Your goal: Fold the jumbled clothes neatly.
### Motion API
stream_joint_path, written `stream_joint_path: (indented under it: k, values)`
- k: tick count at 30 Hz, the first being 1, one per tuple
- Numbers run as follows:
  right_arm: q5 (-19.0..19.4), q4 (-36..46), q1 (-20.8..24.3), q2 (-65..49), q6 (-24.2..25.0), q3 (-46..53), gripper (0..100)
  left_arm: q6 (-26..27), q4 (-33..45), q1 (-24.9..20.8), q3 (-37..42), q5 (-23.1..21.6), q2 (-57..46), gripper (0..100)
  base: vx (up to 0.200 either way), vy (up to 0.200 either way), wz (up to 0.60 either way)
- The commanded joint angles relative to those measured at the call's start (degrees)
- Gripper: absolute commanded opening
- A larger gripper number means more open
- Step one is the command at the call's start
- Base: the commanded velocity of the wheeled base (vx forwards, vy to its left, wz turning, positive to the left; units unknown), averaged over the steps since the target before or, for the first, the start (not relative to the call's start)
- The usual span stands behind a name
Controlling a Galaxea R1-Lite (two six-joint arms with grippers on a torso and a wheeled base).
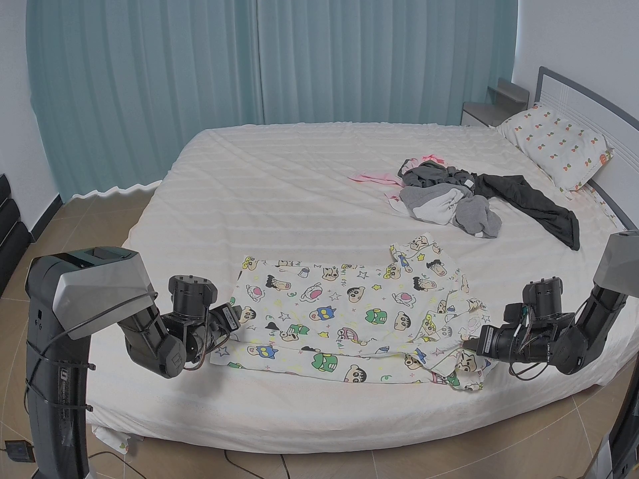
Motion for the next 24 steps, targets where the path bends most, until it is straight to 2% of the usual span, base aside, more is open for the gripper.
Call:
stream_joint_path:
  k: [1, 9, 10, 18, 24]
  values:
    - [0.1, -0.5, 0.1, 0.8, 0.0, 0.1, 0, -0.5, 0.0, 0.9, 0.1, 0.0, -0.1, 100, 0.000, 0.000, 0.00]
    - [0.0, -3.6, 0.3, 1.6, 2.6, 0.2, 0, -1.4, -0.4, 3.4, 6.0, -0.9, -4.5, 100, 0.000, 0.000, 0.00]
    - [0.0, -3.7, 0.3, 2.0, 2.9, 0.1, 100, -1.7, -0.4, 4.1, 7.1, -1.2, -5.5, 100, 0.000, 0.000, 0.00]
    - [-0.3, -3.8, -0.9, 1.8, 3.1, 0.1, 100, -10.0, -0.7, 7.9, 17.1, -9.9, -14.8, 100, 0.000, 0.000, 0.00]
    - [-2.8, -4.1, -5.0, -0.5, 3.3, 0.0, 100, -17.8, -8.3, 8.9, 28.5, -14.9, -19.9, 100, 0.000, 0.000, 0.00]
